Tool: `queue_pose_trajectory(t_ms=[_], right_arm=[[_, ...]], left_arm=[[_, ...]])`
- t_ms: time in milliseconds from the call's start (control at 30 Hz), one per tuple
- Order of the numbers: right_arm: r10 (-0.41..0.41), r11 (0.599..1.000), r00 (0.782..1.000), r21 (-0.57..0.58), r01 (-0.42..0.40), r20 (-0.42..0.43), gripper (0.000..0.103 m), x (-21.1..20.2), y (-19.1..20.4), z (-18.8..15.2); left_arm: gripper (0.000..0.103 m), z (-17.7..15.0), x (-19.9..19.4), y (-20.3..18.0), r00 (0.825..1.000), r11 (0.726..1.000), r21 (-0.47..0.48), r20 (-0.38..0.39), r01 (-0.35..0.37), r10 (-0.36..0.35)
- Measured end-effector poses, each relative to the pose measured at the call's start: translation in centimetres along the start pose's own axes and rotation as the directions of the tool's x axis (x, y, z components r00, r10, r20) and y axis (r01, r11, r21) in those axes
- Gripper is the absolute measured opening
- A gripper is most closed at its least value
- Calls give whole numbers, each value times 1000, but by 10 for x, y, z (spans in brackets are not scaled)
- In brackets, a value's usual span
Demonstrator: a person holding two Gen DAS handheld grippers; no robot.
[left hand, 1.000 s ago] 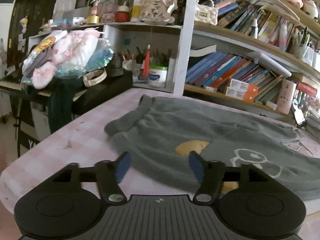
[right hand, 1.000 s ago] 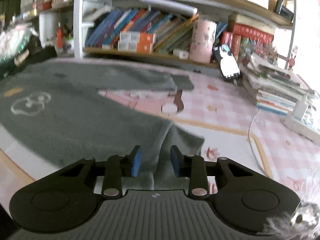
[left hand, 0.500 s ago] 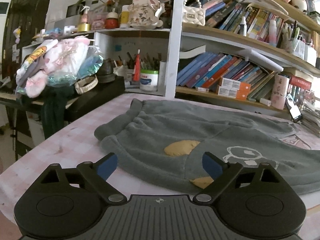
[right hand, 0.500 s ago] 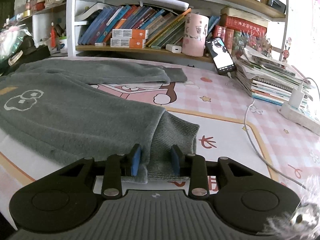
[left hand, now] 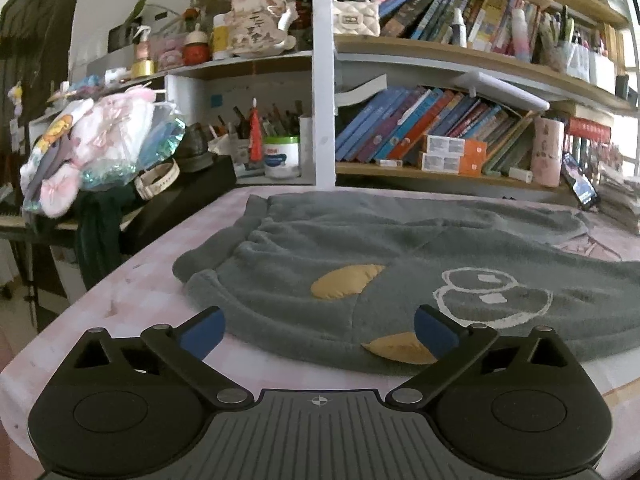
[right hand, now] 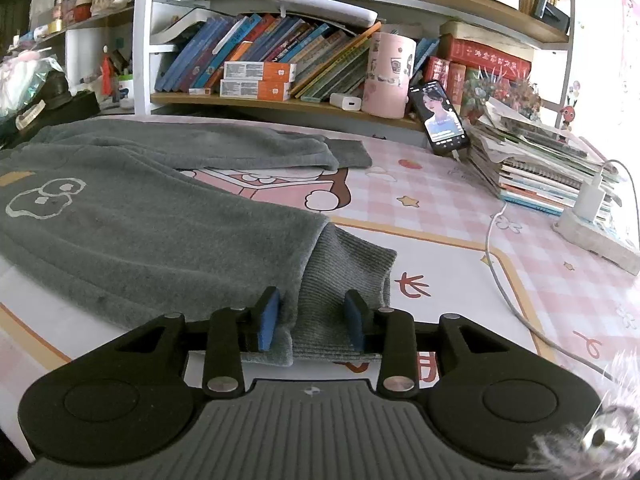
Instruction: Fold clothes
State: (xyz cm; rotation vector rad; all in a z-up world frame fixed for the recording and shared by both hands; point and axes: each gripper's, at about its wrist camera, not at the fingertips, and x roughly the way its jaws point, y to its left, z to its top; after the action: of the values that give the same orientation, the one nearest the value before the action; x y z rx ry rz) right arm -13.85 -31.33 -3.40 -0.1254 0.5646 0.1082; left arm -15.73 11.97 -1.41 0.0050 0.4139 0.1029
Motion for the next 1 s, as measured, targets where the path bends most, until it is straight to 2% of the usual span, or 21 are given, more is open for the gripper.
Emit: queue_pose_trajectory(t_ms=[67,133,167,200,267,367,433,500,567,800,1000], right_arm=[[-4,1000,1000,6,4,3,38,0,-1,-1],[-20,999,1000,27,20,11,48,1,-5,-2],[-35,999,999,42,34,17,61,1,-7,-4],[-53,996,998,71,51,25,67,2,-10,-6],[-18,989,999,148,14,27,68,2,-22,-9],[-5,985,999,171,-3,47,70,-2,-24,-11],[-13,987,998,163,3,60,75,-4,-22,-11],[-17,989,997,151,6,73,86,-8,-19,-11],[-14,990,996,141,1,87,90,-11,-18,-11],[-7,993,992,116,-8,129,102,-21,-13,-3],[5,997,990,72,-15,143,103,-26,-7,5]], left_arm=[[103,0,0,-1,1000,1000,7,0,4,-4],[103,-1,-1,-2,1000,1000,12,4,12,-12],[103,-1,-2,-3,1000,1000,15,6,16,-16],[103,-1,-2,-3,1000,1000,18,8,20,-20],[103,-1,-4,-4,1000,999,25,11,23,-23],[103,-1,-5,-5,1000,999,28,18,19,-20],[103,-1,-5,-6,1000,1000,17,22,22,-22],[103,-1,-5,-7,999,1000,11,23,25,-25],[103,-2,-4,-9,999,1000,12,23,25,-25],[103,0,-3,-17,999,999,5,16,50,-50],[103,-1,-2,-25,993,993,24,15,115,-115]])
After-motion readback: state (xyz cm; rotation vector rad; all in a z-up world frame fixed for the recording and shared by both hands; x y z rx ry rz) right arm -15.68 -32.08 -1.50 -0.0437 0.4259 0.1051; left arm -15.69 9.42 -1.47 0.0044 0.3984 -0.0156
